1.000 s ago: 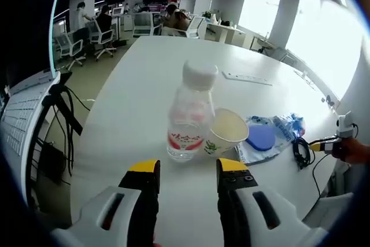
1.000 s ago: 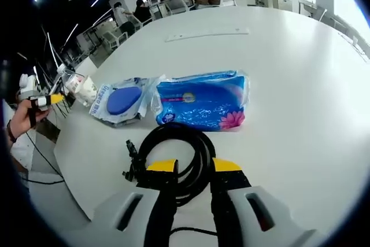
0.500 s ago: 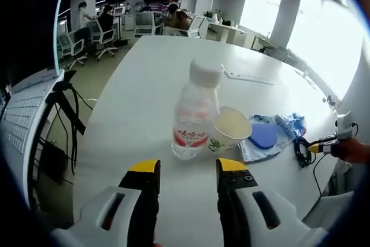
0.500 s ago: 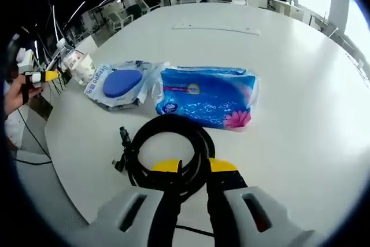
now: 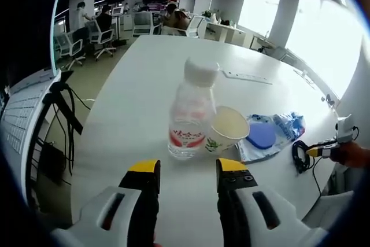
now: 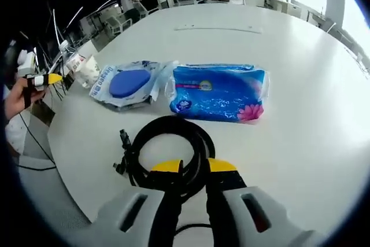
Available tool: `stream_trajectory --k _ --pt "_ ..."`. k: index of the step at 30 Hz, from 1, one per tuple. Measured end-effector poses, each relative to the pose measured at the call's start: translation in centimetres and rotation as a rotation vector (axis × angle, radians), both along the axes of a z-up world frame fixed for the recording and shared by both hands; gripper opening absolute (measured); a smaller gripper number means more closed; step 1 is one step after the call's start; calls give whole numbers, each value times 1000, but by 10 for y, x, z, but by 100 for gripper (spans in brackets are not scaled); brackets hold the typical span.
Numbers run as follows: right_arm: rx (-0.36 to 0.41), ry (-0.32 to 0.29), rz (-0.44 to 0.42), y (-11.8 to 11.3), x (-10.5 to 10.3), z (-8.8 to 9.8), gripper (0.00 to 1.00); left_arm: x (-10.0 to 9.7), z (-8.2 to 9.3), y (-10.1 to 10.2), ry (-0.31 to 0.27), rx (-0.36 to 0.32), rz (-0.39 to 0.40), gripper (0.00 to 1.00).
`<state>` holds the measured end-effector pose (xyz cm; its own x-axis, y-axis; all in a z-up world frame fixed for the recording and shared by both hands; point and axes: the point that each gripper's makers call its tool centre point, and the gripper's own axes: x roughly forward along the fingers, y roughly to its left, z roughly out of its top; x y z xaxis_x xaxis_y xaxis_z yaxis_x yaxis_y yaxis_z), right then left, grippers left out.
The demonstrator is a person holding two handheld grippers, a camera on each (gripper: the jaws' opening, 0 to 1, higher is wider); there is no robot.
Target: Arrange the tabletop items into an orderly group along one side of the table until the central work area is clear of visible clutter.
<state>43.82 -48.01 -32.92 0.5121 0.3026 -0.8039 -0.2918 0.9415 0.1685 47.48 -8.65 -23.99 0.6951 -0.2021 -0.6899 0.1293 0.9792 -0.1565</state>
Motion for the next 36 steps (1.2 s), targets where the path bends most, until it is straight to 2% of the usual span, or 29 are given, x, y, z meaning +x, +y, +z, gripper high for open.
stream_trajectory --k 17,36 --pt "12 2 39 22 9 1 11 -6 1 11 3 -9 25 38" --pt "17 -19 44 17 15 12 13 -9 4 3 -6 -15 -1 38"
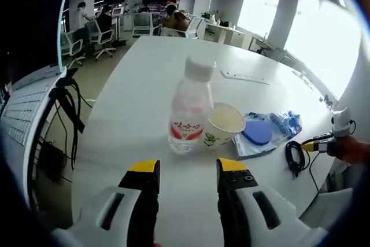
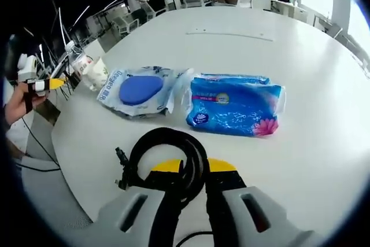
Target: Arrange the tabletop items into an orderly group along one side of the table until the central work area is clear of visible clutter.
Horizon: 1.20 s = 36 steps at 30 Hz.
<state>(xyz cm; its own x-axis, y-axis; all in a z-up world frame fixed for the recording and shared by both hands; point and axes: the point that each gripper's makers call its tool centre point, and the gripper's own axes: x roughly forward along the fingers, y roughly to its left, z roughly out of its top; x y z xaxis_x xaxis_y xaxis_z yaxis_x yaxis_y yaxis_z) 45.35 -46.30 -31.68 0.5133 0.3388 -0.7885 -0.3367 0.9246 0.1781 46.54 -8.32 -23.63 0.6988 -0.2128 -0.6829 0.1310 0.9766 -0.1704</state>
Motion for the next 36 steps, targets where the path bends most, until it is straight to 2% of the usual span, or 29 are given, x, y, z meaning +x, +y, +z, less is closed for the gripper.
stream_trajectory --k 10,18,24,27,36 --pt "10 -33 21 -3 -3 14 14 -8 4 -8 -7 -7 -27 38" --pt "20 -114 57 -15 -12 41 18 -21 12 -27 -35 -9 -90 39" --pt "15 -170 83 -27 -23 62 23 -28 14 -40 -56 -13 -144 39" --pt "-12 -203 120 -35 -31 72 26 -32 15 -46 -67 -11 -168 39" --pt "-18 -234 140 -45 -49 86 30 -47 16 -58 -79 -15 -212 39"
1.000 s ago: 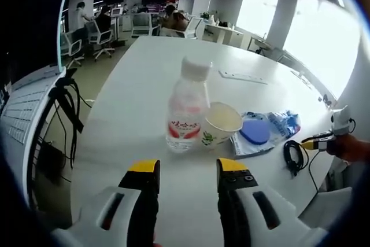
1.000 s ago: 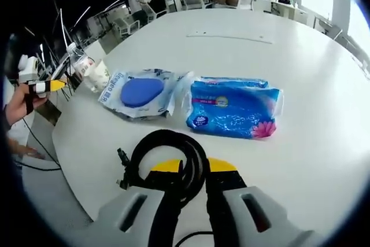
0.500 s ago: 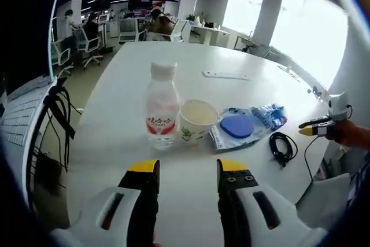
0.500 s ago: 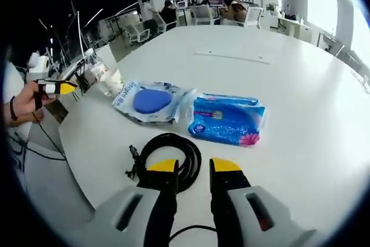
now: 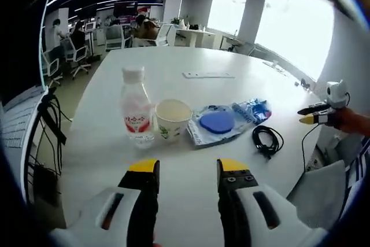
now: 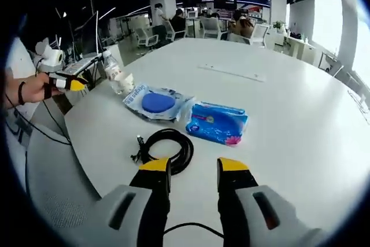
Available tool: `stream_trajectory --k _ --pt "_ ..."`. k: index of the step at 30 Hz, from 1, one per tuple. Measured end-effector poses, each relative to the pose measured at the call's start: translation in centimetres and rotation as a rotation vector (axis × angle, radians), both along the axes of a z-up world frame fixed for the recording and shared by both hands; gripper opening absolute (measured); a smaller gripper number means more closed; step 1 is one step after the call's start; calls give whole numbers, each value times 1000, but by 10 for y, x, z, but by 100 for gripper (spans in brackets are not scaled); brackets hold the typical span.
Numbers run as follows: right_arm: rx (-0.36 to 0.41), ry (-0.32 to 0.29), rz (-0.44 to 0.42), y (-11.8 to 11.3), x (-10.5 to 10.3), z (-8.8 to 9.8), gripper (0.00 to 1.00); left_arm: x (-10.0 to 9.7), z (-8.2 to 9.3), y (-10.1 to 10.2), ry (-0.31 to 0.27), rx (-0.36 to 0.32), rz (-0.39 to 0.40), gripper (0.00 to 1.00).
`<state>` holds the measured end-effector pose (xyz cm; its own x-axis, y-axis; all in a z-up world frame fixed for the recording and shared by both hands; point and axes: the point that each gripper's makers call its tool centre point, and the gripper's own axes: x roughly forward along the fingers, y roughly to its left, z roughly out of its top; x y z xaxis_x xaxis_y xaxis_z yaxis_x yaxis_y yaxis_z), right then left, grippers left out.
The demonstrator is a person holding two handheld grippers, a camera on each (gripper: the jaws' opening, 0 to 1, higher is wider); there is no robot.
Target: Arrange the tabletop items into an orderly group along one side of the table until the central work area is clear of visible clutter.
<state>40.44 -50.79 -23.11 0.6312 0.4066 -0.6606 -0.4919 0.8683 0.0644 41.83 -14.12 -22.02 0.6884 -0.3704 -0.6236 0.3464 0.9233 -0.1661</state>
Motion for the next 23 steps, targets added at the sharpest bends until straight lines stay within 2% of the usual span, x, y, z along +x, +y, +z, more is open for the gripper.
stream_trajectory --k 13,23 --pt "12 2 28 7 -25 -2 34 -23 -3 -10 -3 0 -29 39" --pt "28 12 29 13 -33 -5 34 -26 -4 -14 -7 -5 -43 40"
